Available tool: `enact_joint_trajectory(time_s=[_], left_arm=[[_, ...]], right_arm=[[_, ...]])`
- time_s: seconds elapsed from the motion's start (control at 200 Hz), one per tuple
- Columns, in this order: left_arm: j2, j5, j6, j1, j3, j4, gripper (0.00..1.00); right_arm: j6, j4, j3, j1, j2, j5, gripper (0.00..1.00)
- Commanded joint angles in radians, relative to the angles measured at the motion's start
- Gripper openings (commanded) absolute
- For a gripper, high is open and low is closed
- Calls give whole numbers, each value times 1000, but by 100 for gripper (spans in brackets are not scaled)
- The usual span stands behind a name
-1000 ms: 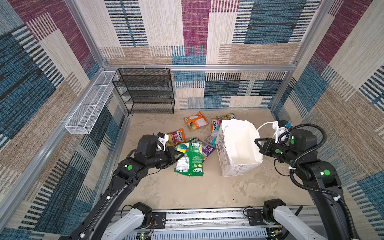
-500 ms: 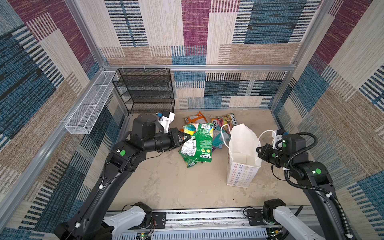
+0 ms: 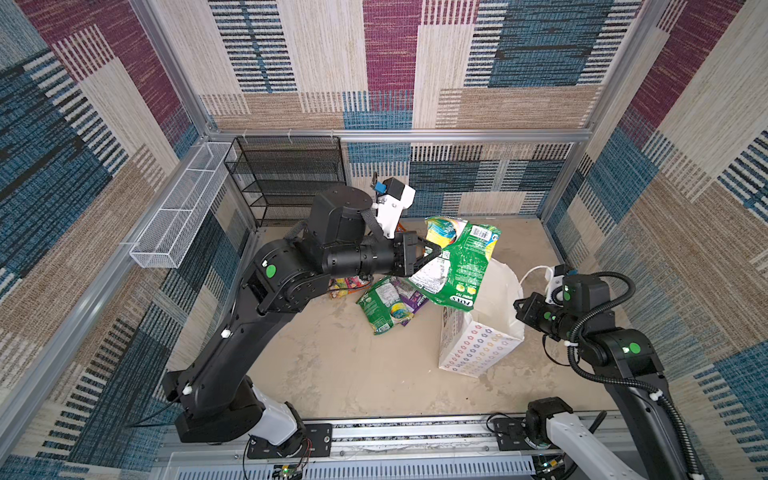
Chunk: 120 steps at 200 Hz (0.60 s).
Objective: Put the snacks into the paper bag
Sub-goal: 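Carry the green packet over the bag opening with the left gripper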
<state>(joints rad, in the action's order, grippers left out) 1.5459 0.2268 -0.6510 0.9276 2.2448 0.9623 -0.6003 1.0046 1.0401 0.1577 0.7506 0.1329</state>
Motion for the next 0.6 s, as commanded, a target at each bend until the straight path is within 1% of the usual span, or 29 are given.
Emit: enact_joint_trajectory(time_s=[0.0, 0.1, 0.2, 0.596], left_arm=[[87, -113, 65, 42, 93, 39, 0], [194, -151, 73, 81, 183, 71, 0], [291, -177, 74, 101, 262, 103, 0], [513, -329, 65, 169, 343, 121, 0]], right_arm=[[-3, -30, 9, 2, -7, -17, 0], [-11, -46, 4, 2, -14, -9, 0], [-18, -56, 2, 2, -17, -15, 0], [-47, -86, -30, 2, -43, -12, 0]])
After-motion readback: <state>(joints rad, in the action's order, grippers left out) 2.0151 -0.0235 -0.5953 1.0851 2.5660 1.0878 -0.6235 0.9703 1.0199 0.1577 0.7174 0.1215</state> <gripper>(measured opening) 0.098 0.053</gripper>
